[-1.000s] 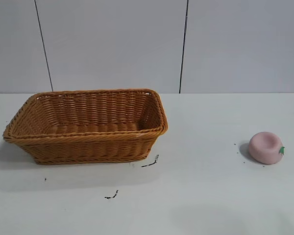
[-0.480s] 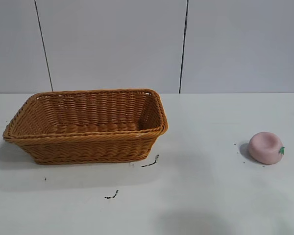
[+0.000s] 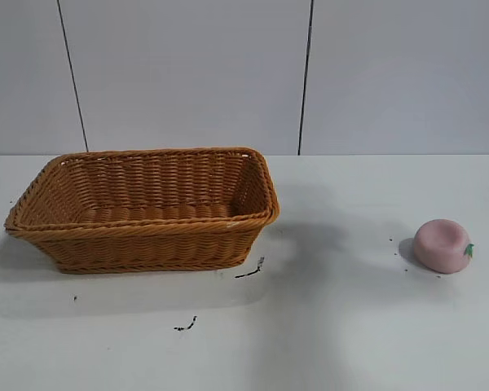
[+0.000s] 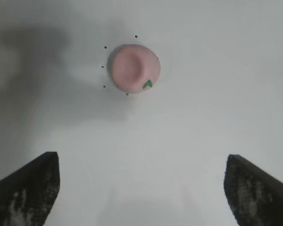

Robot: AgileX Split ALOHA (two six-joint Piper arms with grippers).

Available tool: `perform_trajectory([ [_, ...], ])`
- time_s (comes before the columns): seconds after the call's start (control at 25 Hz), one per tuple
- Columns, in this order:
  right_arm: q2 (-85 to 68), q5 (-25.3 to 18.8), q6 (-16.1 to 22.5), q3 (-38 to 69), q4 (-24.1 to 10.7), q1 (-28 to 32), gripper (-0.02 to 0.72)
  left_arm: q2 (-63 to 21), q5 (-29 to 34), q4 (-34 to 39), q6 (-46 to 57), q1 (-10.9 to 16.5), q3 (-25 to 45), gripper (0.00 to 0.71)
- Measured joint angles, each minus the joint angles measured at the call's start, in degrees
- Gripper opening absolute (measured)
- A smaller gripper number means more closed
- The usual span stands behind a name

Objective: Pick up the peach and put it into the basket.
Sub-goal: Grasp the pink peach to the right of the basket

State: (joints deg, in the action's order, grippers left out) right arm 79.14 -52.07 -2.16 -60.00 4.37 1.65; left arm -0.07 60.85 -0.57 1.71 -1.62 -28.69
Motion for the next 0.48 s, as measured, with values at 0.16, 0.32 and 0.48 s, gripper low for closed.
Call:
perform_trajectory([
  [0.16, 7.77, 3.13, -1.08, -0.97, 0.57, 0.00, 0.655, 0.00, 0.00, 0.00, 0.00, 0.00, 0.00, 0.693],
  [0.32, 13.90, 6.96, -1.33, -1.01, 0.57, 0.00, 0.655, 0.00, 0.00, 0.00, 0.00, 0.00, 0.00, 0.693],
  [0.48, 18.86, 13.46, -1.33, -1.01, 0.57, 0.00, 0.655, 0.00, 0.00, 0.00, 0.00, 0.00, 0.00, 0.693],
])
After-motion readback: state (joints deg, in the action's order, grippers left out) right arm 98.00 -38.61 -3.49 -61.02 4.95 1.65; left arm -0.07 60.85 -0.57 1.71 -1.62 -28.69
